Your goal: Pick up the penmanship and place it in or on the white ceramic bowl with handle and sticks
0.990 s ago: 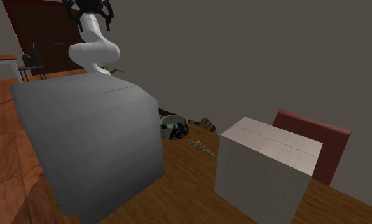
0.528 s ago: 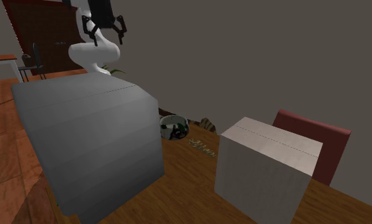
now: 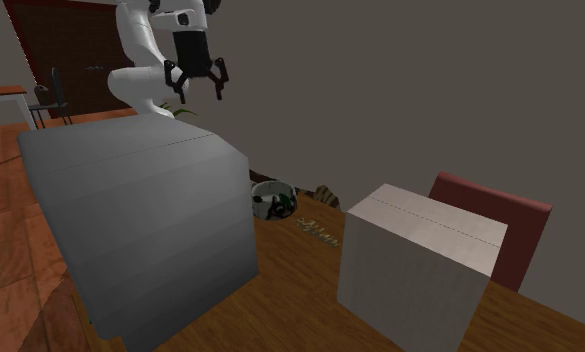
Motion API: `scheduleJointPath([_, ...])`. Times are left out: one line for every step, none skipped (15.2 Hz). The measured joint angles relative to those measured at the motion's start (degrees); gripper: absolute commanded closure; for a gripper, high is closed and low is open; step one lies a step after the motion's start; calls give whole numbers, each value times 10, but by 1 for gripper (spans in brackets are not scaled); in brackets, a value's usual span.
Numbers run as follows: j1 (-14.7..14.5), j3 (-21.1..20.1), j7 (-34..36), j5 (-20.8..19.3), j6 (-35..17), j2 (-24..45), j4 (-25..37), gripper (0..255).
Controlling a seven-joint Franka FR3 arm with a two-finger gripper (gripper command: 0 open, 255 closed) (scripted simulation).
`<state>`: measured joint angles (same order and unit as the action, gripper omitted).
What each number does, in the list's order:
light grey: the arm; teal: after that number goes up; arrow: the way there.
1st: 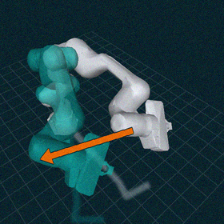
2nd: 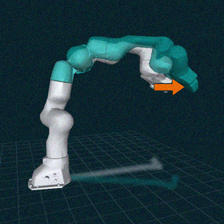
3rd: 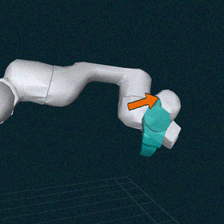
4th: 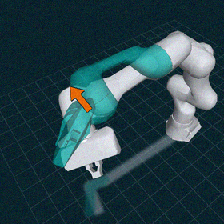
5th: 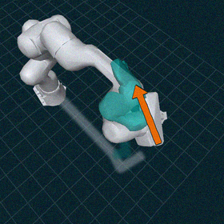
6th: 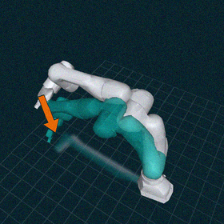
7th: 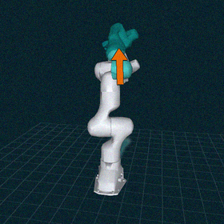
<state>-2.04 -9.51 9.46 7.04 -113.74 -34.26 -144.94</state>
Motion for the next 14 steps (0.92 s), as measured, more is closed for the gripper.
scheduleJointPath([-3, -10, 9, 4, -23, 14, -9, 0])
scheduleJointPath([-4, -17, 14, 4, -45, 34, -8, 0])
scheduleJointPath([-6, -25, 22, 5, -62, 50, -8, 0])
scheduleJointPath([-6, -33, 29, 5, -84, 72, -7, 0])
scheduleJointPath([-8, -43, 38, 6, -106, 90, -10, 0])
scheduleJointPath([-8, -50, 46, 3, -122, 112, -3, 0])
scheduleJointPath([-7, -55, 51, 0, -139, 131, 0, 0])
scheduleJointPath([-7, -63, 60, -2, -159, 151, 0, 0])
scheduleJointPath([-8, -71, 70, -6, -176, 168, 2, 0])
scheduleJointPath([-8, -80, 83, -11, -195, 191, 6, 0])
scheduleJointPath([-7, -89, 96, -20, -214, 220, 17, 0])
scheduleJointPath([-7, -96, 108, -28, -231, 241, 21, 0])
scheduleJointPath([-7, -102, 120, -38, -245, 261, 27, 0])
scheduleJointPath([-7, -108, 134, -47, -258, 280, 32, 0])
